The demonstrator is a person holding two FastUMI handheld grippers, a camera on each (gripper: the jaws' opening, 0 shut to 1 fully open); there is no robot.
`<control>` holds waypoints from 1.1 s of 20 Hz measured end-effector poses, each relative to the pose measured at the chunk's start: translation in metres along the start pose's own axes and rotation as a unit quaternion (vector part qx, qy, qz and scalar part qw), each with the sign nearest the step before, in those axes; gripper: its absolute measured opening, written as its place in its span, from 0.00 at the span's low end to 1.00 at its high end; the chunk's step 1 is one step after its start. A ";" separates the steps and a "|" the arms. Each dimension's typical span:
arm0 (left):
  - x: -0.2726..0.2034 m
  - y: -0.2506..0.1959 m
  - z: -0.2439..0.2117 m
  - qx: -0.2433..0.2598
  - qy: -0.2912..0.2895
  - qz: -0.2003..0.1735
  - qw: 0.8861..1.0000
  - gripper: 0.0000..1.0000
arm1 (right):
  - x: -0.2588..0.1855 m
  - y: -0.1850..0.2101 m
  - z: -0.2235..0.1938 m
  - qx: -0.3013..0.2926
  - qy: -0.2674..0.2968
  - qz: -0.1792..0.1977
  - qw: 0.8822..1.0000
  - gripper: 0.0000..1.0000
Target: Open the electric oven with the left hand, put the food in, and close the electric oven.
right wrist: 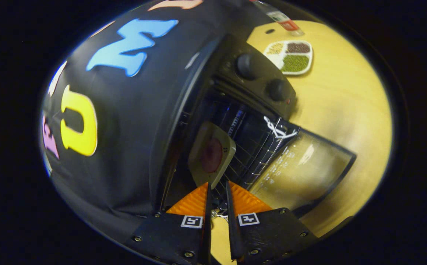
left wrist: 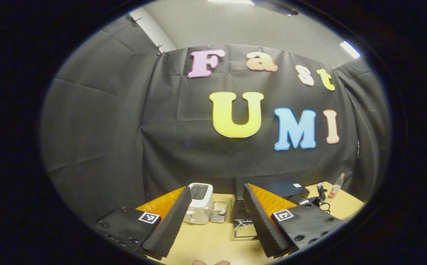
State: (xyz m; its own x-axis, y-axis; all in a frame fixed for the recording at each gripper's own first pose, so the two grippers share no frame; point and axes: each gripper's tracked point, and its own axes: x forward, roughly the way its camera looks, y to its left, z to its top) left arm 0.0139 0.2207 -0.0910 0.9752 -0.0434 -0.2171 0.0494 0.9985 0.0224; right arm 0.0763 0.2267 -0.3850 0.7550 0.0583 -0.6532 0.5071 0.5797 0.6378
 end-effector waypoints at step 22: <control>0.016 -0.174 0.002 -0.003 -0.011 -0.097 0.995 1.00 | -0.305 0.076 0.197 -0.457 -0.274 0.112 0.839 0.67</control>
State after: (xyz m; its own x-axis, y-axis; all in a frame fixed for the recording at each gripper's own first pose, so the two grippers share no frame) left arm 0.0214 0.0459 -0.0961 0.9520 -0.2353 -0.1956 0.2354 0.9716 -0.0234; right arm -0.0337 0.0930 -0.0573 0.9935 0.0108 -0.1137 -0.0135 0.9996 -0.0230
